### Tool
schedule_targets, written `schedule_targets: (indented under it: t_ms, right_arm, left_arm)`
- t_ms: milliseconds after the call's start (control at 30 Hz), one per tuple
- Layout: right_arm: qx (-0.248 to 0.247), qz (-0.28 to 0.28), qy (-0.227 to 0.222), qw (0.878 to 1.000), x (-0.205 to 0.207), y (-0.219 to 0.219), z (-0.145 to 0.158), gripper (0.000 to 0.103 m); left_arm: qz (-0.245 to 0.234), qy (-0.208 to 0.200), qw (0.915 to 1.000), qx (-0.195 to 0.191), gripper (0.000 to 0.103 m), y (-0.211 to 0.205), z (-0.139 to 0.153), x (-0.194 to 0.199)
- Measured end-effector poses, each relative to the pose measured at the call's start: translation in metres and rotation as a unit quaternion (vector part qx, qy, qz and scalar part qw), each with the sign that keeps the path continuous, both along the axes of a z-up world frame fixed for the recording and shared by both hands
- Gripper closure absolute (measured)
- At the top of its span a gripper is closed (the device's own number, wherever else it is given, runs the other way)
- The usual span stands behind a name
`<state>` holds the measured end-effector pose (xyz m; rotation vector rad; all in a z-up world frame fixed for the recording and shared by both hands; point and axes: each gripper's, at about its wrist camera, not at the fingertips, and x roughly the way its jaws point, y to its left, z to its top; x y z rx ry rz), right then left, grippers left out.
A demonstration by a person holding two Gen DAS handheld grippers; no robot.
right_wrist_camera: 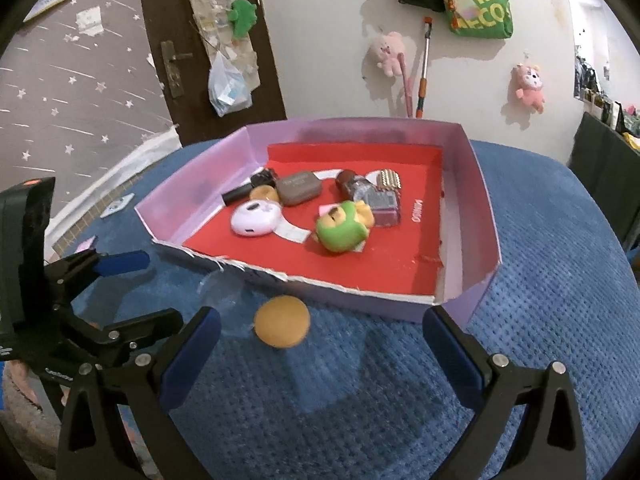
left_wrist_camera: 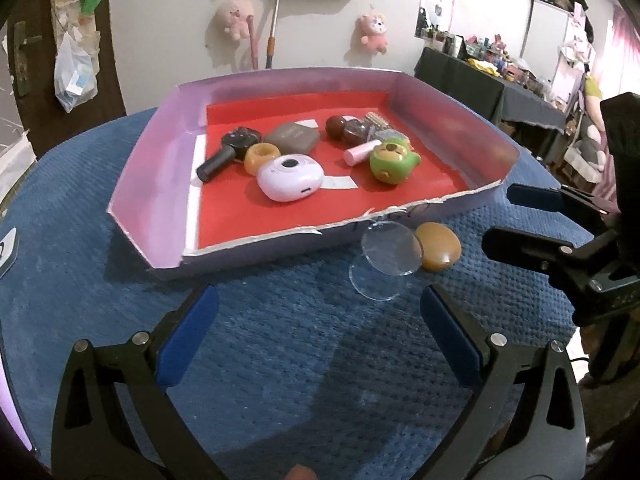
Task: Organize rigid objects
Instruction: 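Move the right gripper to the tan round puff while the left approaches the clear cup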
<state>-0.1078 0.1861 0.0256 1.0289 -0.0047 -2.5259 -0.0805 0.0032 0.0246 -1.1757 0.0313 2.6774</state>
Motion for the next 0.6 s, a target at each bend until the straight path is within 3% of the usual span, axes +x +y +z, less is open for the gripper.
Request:
schedule_targets:
  t_ms: [100,200,467,600]
  right_arm:
    - [-0.004,-0.006,-0.008,1.0,-0.001,0.004,-0.003,0.001]
    - [-0.006,-0.008,-0.018,1.0,-0.003,0.007,-0.006,0.011]
    - [0.001,-0.007,-0.026,1.0,-0.001,0.01,-0.011,0.012]
    - [0.0,-0.008,-0.029,1.0,-0.002,0.01,-0.013,0.012]
  left_arm:
    - [-0.004,-0.002,1.0,0.0,0.0,0.005,-0.003,-0.002]
    - [-0.007,-0.007,0.9999,0.009,0.001,0.009,-0.005,-0.007]
    - [-0.003,-0.008,0.9998,0.016,0.001,0.019,-0.009,-0.022]
    - [0.003,-0.028,0.9995,0.012,0.001,0.021,-0.016,-0.03]
